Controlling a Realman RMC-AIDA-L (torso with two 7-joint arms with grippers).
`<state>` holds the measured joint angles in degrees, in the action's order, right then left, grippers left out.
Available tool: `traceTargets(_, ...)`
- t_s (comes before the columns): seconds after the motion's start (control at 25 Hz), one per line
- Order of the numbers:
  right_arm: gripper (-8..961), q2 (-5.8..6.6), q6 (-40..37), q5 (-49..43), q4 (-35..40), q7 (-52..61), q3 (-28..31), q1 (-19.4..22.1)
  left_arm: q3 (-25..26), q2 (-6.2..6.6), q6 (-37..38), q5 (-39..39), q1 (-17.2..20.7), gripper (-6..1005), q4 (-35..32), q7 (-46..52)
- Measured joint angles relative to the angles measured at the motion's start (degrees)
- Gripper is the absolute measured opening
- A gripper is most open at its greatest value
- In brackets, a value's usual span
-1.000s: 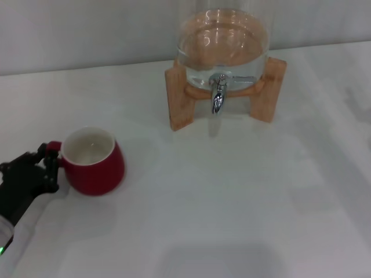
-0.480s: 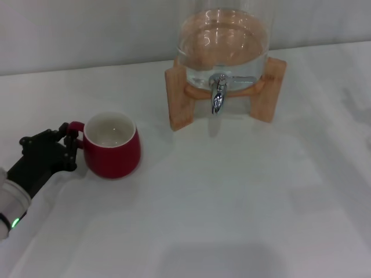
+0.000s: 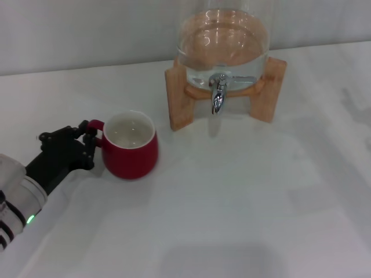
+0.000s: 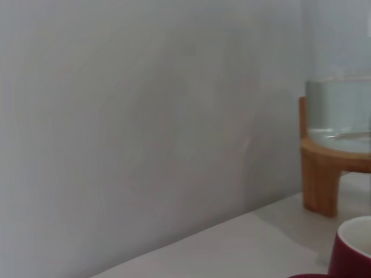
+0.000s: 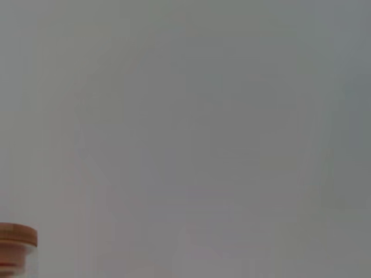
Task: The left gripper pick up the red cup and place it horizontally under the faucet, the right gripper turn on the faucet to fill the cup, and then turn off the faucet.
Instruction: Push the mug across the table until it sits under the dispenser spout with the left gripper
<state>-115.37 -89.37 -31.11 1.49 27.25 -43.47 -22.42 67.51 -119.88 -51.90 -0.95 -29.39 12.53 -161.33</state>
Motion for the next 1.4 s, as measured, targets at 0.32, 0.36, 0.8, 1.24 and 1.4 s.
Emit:
traceTargets(0.32,841,0.06,0.00,0.00,0.06,0.00,-1.15,-0.02,-4.75,-0.14,1.48,0.04,0.16,124,2.68,0.19)
traceTargets(0.36,841,0.06,0.00,0.00,0.06,0.00,-1.21,0.00,-5.08,-0.16,1.56,0.06,0.17,124,2.93,0.20)
traceTargets(0.8,841,0.06,0.34,0.00,0.08,0.00,-1.94,0.00,-6.64,-0.11,2.26,0.29,-0.37,124,4.91,0.82)
traceTargets(1.24,842,-0.03,1.40,-0.09,0.09,0.00,-2.58,-0.62,-6.16,0.17,3.35,0.47,-3.31,123,4.96,0.79)
traceTargets(1.4,842,-0.03,1.43,-0.09,0.09,-0.01,-2.76,-0.72,-6.17,0.17,4.84,0.40,-4.70,123,4.92,0.76)
